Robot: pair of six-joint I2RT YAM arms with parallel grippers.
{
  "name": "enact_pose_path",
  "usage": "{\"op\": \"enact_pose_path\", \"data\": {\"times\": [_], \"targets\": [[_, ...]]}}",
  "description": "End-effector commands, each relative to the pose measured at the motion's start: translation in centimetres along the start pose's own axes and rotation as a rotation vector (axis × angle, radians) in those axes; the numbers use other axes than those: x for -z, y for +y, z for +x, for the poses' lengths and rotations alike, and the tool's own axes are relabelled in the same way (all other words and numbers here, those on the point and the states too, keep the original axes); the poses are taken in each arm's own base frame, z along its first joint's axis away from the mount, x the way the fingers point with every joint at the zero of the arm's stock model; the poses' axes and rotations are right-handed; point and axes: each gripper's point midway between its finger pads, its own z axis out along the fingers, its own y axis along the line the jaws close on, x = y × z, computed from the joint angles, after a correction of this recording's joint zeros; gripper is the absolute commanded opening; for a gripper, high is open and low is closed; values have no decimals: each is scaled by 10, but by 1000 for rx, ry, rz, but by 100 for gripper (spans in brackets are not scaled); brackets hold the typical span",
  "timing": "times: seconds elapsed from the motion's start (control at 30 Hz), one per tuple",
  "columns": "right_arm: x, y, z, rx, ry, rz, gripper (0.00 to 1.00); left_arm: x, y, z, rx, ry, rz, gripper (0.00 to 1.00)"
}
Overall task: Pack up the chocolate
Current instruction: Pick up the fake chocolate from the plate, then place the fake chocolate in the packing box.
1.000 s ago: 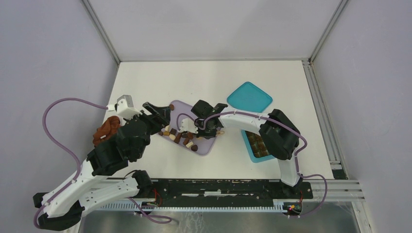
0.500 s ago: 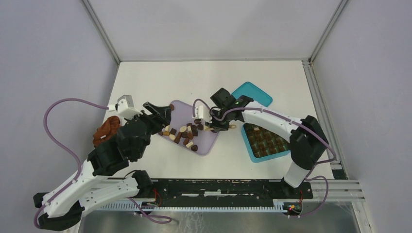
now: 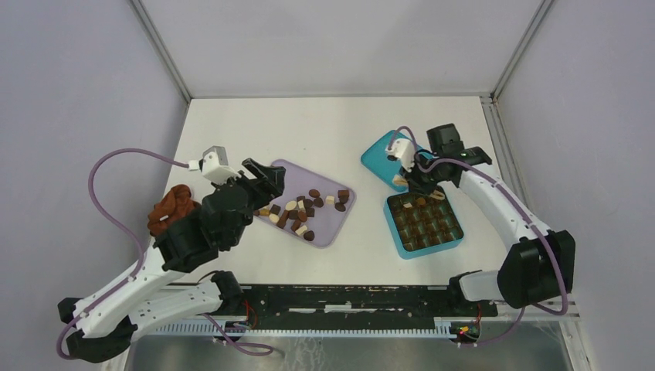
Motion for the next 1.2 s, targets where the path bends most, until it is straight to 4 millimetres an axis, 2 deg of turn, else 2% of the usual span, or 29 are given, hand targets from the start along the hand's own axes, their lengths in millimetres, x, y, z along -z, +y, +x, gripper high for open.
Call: {"op": "enact_pose_path", "data": {"times": [0.0,0.17,0.23,0.33,0.53,0.9,1.03,1.17], "targets": [[29,-13,45,-58,54,35,12,-4,-13,-3,9,-13,27,79],[55,-32,98,-128,154,94,12,-7,-17,-2,-12,-5,31,79],[60,-35,117,-148,193,105,12,-7,-17,-1,-12,-3,33,79],[59,-35,135,-164,236,96,12,-7,-17,1,-5,-2,38,79],[45,-37,147,-186,258,83,15,-5,-15,2,5,-1,42,79],[28,-50,151,-213,260,71,23,-4,-12,2,19,-2,40,78],[25,-52,152,-217,263,68,31,-4,-13,1,16,-3,38,78],[23,-52,152,-218,263,64,35,-5,-13,1,14,-5,35,79]]}}
